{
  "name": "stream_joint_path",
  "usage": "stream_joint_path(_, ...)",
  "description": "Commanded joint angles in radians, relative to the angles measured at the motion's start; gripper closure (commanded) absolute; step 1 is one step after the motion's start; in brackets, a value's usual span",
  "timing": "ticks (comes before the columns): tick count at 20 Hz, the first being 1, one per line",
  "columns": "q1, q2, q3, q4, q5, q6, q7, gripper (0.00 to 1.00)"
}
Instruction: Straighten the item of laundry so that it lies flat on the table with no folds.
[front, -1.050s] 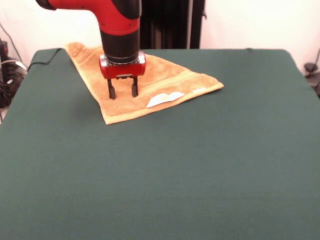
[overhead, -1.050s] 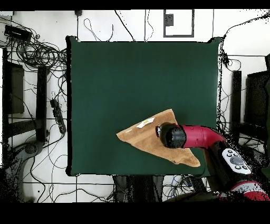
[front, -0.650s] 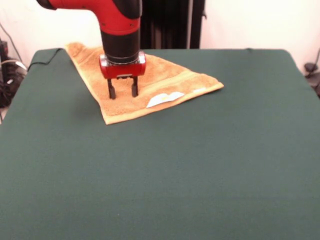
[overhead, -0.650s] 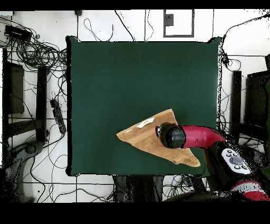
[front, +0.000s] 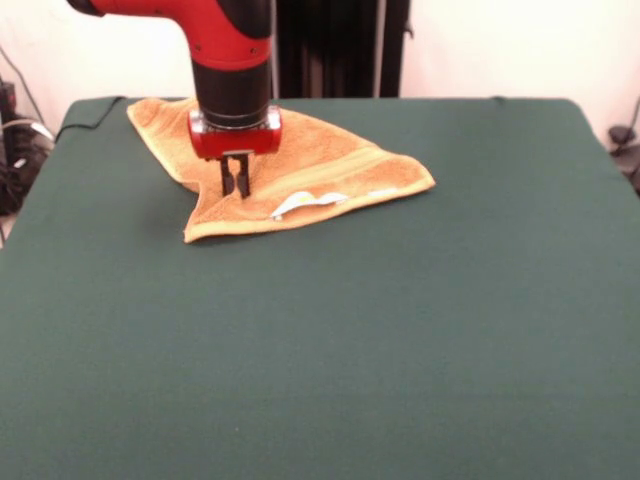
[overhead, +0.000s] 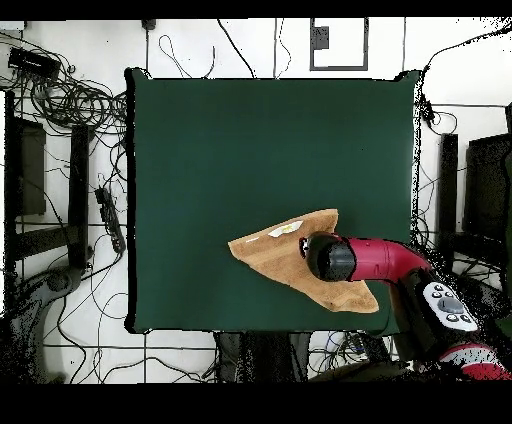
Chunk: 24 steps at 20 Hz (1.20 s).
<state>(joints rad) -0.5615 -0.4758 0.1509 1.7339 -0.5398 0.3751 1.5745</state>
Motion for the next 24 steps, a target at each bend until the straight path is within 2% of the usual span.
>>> stream_joint_path(1,0.034,0.131,0.027,-0.084,-0.012,-0.106,0.119,1.00)
stream_joint_path(24,0.063,0.220,0.095,-0.192,0.018,-0.136,0.102,1.00)
